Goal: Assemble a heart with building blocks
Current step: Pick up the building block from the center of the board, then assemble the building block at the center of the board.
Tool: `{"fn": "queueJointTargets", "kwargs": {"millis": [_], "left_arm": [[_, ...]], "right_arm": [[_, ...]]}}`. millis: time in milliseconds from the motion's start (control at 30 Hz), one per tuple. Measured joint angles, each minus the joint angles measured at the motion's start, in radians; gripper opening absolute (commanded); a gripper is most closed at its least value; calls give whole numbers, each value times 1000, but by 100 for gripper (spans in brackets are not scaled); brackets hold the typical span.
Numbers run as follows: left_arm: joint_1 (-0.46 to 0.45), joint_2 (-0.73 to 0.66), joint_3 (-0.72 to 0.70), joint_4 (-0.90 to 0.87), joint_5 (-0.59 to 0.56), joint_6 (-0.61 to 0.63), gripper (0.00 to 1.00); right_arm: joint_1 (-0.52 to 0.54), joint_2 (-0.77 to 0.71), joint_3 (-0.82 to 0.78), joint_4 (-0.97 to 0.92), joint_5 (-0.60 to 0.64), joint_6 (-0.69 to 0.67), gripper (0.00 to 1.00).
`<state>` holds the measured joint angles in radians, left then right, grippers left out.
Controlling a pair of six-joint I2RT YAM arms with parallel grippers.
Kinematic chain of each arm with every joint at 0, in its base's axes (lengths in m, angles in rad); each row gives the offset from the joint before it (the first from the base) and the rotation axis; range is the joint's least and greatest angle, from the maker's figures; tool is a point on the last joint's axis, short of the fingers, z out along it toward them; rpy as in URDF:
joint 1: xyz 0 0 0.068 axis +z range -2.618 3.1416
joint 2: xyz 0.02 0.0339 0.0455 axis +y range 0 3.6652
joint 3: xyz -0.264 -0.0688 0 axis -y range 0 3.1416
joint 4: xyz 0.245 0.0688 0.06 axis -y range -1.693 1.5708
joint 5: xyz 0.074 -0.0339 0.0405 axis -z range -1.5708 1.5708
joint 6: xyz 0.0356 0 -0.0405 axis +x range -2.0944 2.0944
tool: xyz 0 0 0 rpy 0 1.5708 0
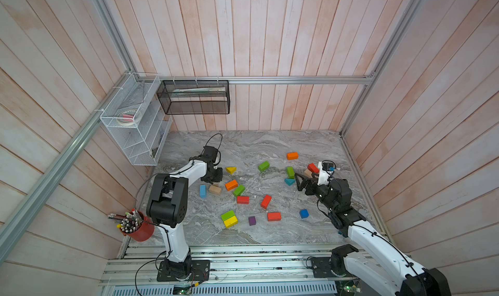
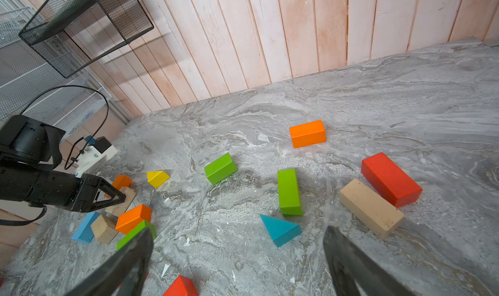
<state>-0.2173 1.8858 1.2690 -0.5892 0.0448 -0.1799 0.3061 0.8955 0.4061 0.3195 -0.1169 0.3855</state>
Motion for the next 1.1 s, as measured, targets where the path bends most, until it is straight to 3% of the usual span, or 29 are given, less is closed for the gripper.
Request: {"fn": "queueJointTargets", "kwargs": {"millis": [233,667,1100], "left_arm": [[0,11,37,1,0,-141,18],[0,24,61,55,-4,-504,15],[0,68,72,163,0,-725,12]], "right_arm": [[0,-10,0,-3,0,1,98],[0,-30,0,-7,0,4,98],[0,-37,0,-7,4,7,98]]}}
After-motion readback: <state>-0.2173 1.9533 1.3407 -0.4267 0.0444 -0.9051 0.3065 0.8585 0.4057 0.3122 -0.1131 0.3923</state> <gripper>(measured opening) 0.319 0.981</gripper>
